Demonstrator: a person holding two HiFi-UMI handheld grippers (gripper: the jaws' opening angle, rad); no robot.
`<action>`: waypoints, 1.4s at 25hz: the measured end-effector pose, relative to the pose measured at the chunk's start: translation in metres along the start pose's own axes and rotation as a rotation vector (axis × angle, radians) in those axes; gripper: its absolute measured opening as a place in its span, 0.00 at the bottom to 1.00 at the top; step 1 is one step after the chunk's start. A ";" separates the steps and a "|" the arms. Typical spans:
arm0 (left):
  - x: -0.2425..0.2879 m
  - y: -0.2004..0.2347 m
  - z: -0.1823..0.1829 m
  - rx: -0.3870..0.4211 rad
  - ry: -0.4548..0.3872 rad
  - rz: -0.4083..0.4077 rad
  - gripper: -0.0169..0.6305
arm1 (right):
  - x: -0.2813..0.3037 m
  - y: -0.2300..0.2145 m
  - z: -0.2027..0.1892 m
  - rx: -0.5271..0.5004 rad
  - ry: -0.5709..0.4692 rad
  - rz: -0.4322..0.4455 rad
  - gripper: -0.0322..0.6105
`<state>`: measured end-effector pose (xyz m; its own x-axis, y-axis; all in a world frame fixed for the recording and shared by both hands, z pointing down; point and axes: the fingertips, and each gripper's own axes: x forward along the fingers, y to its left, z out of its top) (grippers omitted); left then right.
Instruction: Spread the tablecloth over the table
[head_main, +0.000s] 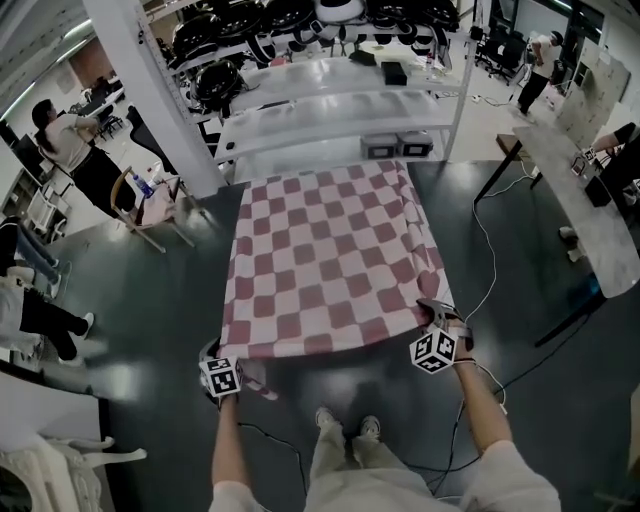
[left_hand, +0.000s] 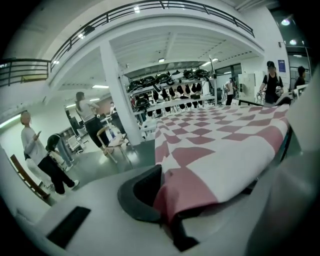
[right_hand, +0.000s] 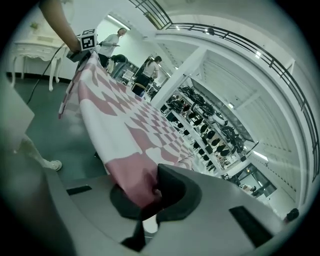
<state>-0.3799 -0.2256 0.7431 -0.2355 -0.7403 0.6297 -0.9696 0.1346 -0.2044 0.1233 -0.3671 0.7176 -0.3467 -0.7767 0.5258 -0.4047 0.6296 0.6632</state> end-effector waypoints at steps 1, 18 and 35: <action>0.000 0.001 -0.006 -0.008 0.009 -0.002 0.07 | -0.001 0.007 -0.001 0.001 0.006 0.004 0.07; 0.038 -0.044 -0.154 0.043 0.105 -0.135 0.45 | 0.036 0.114 -0.055 0.043 0.096 0.036 0.15; -0.020 -0.056 -0.197 -0.018 0.063 -0.141 0.68 | -0.018 0.188 -0.080 0.234 0.113 0.054 0.62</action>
<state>-0.3339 -0.0886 0.8893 -0.1005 -0.7098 0.6972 -0.9942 0.0451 -0.0975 0.1211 -0.2363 0.8752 -0.2823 -0.7304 0.6219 -0.5772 0.6472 0.4980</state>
